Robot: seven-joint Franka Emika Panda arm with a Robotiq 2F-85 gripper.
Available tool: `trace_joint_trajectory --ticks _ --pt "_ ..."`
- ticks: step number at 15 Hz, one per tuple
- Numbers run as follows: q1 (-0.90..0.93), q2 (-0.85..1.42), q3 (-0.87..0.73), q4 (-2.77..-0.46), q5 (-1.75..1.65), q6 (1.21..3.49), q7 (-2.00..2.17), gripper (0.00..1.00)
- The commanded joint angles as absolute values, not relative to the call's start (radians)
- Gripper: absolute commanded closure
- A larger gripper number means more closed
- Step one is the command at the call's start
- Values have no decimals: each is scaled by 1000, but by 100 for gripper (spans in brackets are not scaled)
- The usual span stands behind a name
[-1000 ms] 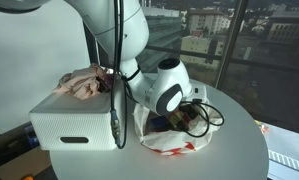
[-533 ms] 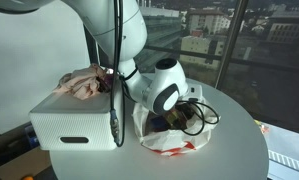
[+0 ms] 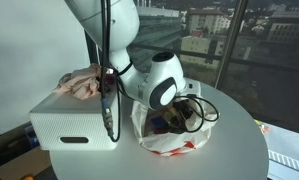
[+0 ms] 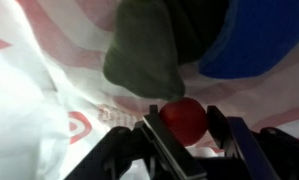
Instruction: Remove the strawberry, the sponge and the beetroot plushy from the and put them on the basket
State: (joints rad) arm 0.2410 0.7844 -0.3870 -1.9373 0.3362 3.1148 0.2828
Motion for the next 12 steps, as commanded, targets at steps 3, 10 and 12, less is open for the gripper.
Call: trace_joint_trajectory --ticks 3,10,12 --pt "394 439 -490 -2172 259 2764 210 74" --pt "652 105 -647 -2408 -190 2541 374 74" --pt "719 13 -679 -2466 -360 2548 442 74"
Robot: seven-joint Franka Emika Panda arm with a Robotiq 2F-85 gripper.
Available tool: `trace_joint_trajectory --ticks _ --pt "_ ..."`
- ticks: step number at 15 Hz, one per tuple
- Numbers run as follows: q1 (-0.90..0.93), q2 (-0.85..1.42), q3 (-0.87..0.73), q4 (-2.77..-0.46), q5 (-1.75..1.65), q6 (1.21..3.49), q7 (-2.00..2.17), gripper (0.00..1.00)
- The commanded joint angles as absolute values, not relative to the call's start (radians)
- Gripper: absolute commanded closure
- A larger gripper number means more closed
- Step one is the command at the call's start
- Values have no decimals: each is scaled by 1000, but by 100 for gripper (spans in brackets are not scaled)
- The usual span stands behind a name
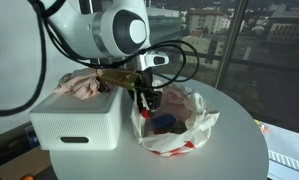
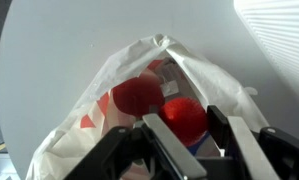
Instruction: Remove the strawberry, the sponge and the beetroot plushy from the and put them on the basket
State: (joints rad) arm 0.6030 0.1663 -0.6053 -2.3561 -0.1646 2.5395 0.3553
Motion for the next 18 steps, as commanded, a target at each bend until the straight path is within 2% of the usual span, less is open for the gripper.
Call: trace_joint_trajectory --ticks 1,3,4,8,12,18 --pt "739 -40 -676 -2501 -445 2574 462 74" --pt "751 -157 -633 -2565 -583 2571 521 74" --pt "593 -205 -442 -2588 -615 2569 532 74" --pt "485 -403 -155 -2680 -440 2526 401 74" --pt "397 -274 -38 -2575 -124 2583 109 74" --pt "289 -10 -8 -2426 109 2574 -155 74"
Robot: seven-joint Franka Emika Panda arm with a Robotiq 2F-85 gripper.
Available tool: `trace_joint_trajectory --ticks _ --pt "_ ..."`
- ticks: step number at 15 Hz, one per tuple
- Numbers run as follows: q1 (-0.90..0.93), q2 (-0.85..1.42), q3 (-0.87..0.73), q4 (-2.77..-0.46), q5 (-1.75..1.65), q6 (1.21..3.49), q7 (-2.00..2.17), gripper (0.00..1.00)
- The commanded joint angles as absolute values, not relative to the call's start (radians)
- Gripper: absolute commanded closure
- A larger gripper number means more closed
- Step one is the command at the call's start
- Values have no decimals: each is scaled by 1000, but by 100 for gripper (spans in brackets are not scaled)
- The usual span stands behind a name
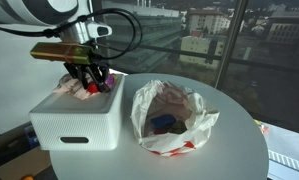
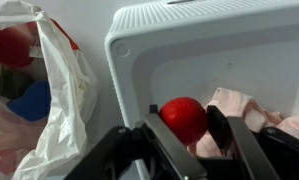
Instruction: Remove the strawberry, the sponge and the beetroot plushy from the and put them on the basket
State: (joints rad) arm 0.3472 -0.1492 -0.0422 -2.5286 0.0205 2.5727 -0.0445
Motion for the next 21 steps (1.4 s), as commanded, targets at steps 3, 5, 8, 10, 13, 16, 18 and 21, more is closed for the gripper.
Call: trace_joint_trajectory --ticks 3,5,8,10,13,16,18,21 --pt "224 87 22 -2343 195 2534 -251 24" --pt "182 118 47 -2303 220 2499 -281 16" --pt "141 106 72 -2283 218 2448 -277 0" --pt "123 79 79 -2294 217 2458 -269 0" --pt "91 52 66 -2299 238 2468 -251 0" --pt "55 -8 47 -2355 310 2471 -209 0" --pt "28 -24 24 -2375 358 2498 -193 0" --pt "-14 8 -19 -2373 385 2536 -158 0"
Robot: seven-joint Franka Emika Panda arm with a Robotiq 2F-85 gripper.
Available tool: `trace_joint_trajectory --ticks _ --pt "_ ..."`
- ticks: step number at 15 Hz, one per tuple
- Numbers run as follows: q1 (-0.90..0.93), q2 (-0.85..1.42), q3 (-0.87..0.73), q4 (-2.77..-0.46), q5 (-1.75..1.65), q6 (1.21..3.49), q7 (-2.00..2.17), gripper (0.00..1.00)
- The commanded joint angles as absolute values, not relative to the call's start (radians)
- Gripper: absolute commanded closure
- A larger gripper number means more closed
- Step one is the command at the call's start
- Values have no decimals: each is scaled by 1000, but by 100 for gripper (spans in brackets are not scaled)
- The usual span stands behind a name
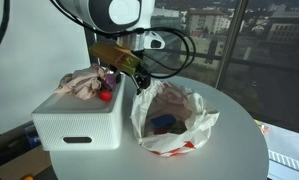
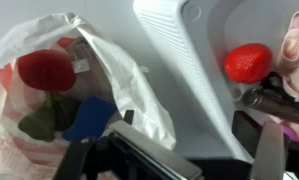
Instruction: Remove the strawberry, the sponge and the beetroot plushy from the and put them on the basket
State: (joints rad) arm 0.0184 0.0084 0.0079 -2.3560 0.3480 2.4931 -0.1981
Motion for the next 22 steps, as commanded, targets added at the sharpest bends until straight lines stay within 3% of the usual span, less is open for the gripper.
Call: trace_joint_trajectory --ticks 1,12,15,22 --pt "-26 39 -31 -2367 389 2562 -147 0" --pt "-55 434 -78 -2211 244 2854 27 0" --pt "-20 489 -131 -2175 155 2883 127 0" --pt "-40 546 -67 -2125 200 2989 192 0"
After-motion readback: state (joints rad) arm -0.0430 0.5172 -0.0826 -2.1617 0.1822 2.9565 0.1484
